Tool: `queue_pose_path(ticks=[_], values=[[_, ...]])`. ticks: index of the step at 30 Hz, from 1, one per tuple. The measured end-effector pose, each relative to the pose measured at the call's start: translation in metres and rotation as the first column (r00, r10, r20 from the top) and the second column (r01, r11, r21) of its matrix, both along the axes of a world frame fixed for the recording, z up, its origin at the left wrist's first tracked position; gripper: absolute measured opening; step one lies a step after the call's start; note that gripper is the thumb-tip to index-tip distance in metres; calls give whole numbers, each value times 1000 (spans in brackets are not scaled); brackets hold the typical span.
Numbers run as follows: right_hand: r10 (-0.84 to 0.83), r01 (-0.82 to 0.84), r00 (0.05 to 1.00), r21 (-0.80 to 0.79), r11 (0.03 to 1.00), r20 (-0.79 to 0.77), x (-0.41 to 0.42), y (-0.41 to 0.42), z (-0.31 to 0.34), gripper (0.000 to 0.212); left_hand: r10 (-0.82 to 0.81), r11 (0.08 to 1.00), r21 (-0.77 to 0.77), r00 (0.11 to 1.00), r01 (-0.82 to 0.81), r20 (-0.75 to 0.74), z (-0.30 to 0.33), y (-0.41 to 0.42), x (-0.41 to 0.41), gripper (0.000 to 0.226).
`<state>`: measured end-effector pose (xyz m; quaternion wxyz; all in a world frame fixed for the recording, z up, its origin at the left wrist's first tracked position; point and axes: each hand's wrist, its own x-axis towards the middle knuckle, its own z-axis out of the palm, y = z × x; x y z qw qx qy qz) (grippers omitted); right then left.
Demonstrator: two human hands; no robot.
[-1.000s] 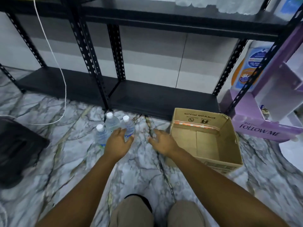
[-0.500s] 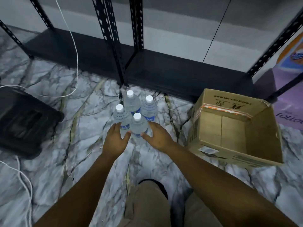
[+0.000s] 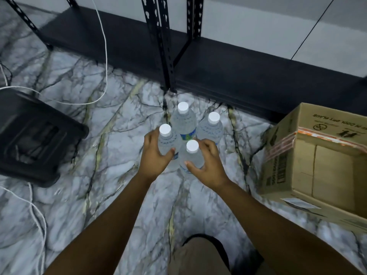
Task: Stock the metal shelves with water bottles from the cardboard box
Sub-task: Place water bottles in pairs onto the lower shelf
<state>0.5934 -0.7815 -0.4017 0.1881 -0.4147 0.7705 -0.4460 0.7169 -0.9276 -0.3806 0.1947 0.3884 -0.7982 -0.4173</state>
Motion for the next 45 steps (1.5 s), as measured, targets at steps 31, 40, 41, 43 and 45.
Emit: queue_pose_path(ticks=[31,40,41,43,45], values=[[5,6,971,-46,999,238,-17,47,1,68,-140,962,219,982,165,-126,-22,39,-1,84],[-91,94,995,-84,992,34,-4,45,-18,73,-7,996,86,982,24,-190,-26,55,5,69],[-99,101,995,-91,991,27,-3,43,-20,76,-4,995,97,982,23,-190,-28,54,6,69],[-116,118,993,-96,988,27,-2,41,-24,78,-8,991,126,980,34,-200,-31,51,6,71],[-124,128,991,-109,986,43,-2,39,-24,76,-22,993,107,976,46,-216,-31,50,4,69]])
